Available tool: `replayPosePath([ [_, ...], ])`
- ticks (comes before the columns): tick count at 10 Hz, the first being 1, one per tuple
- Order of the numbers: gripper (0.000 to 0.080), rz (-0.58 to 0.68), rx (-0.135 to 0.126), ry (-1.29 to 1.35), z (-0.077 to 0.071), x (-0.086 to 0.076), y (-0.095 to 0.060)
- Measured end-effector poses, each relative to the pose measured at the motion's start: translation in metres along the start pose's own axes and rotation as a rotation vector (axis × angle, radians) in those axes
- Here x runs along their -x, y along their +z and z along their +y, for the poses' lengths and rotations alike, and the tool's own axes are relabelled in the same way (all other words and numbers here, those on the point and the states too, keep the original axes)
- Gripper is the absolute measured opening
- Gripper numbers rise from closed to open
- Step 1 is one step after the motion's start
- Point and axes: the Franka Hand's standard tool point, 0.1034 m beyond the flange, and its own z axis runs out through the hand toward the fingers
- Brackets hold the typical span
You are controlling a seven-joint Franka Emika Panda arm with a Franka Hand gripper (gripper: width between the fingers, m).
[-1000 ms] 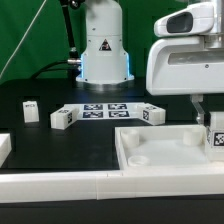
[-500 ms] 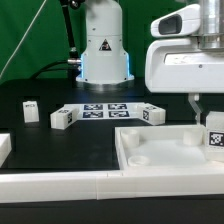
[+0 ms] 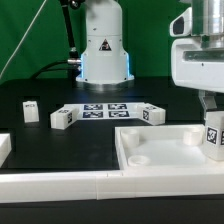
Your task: Assemble one leg
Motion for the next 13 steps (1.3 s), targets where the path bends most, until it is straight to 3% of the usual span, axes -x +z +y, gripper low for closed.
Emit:
replayPosePath([
  [3,0.0292,-0.010,0.006,0.504,0.0003,0.0025,-0.0001],
  [10,0.0294,-0.063,0.002,0.684,0.0002,0.0023,0.0002],
  [12,0.0604,-0.060,-0.010,0.520,-0.0006,-0.0033,-0.0003],
  [13,0.0636,-0.060,-0.009,0.493,-0.0004,-0.0051,-0.0003],
])
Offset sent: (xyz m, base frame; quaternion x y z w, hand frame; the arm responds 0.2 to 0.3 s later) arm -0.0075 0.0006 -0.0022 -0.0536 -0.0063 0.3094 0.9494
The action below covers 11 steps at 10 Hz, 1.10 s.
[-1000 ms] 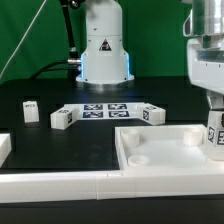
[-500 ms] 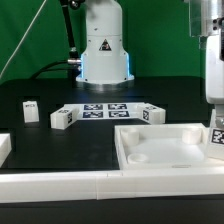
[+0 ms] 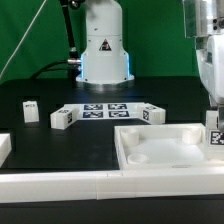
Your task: Assemble one leg
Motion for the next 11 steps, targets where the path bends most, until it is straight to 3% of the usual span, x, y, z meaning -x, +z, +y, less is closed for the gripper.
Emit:
replayPosePath([
  [1,0.0636,0.002,0.001,-0.104,-0.001,-0.002,0.000],
  [3,0.0649,-0.002,0.048,-0.410,-0.004,-0.006,-0.003],
  [7,0.0649,0.010,0.056,-0.860,-0.009,-0.015,-0.004],
  [11,0.0649,0.036,0.067,-1.179,-0.007,-0.009,-0.003],
])
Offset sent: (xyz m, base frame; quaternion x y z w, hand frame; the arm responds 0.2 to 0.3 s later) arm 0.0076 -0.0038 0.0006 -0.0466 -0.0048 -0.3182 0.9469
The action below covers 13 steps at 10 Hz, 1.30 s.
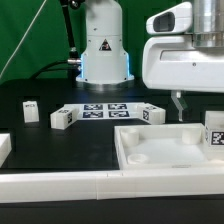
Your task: Assemble one leg
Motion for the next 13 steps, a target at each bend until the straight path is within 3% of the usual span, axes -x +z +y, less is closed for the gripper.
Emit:
replayPosePath([
  [5,0.0649,0.009,0.017,-0.507,-0.0006,0.0009,0.0009],
  [7,0.0649,0.009,0.016,-0.470,-0.0004,0.0007,0.0009],
  [10,0.0290,0.010,0.016,-0.423,-0.0003,0.0004,0.0008],
  [13,0.0291,0.010,0.012,-0.152,-0.0017,0.0021,0.0009],
])
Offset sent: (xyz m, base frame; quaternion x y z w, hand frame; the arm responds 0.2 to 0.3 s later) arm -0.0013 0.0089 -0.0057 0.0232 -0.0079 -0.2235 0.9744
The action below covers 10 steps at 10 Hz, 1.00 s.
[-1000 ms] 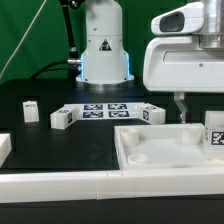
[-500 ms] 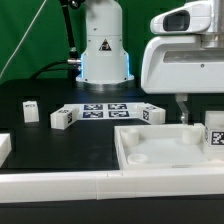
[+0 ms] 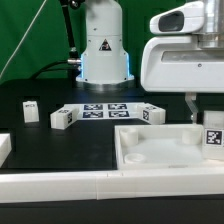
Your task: Assemble one leg
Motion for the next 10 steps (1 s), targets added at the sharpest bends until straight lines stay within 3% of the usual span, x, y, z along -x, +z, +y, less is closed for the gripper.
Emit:
replayPosePath([
  [3,0.0291,0.001,-0.002,0.235,0.0011,-0.0006,0.0002],
  [8,0.0291,-0.014,-0.016,0.923,0.0033,0.0006,0.0016],
  [10,0.0292,-0.013,-0.008,1.265,0.0027,0.0024,0.0011],
])
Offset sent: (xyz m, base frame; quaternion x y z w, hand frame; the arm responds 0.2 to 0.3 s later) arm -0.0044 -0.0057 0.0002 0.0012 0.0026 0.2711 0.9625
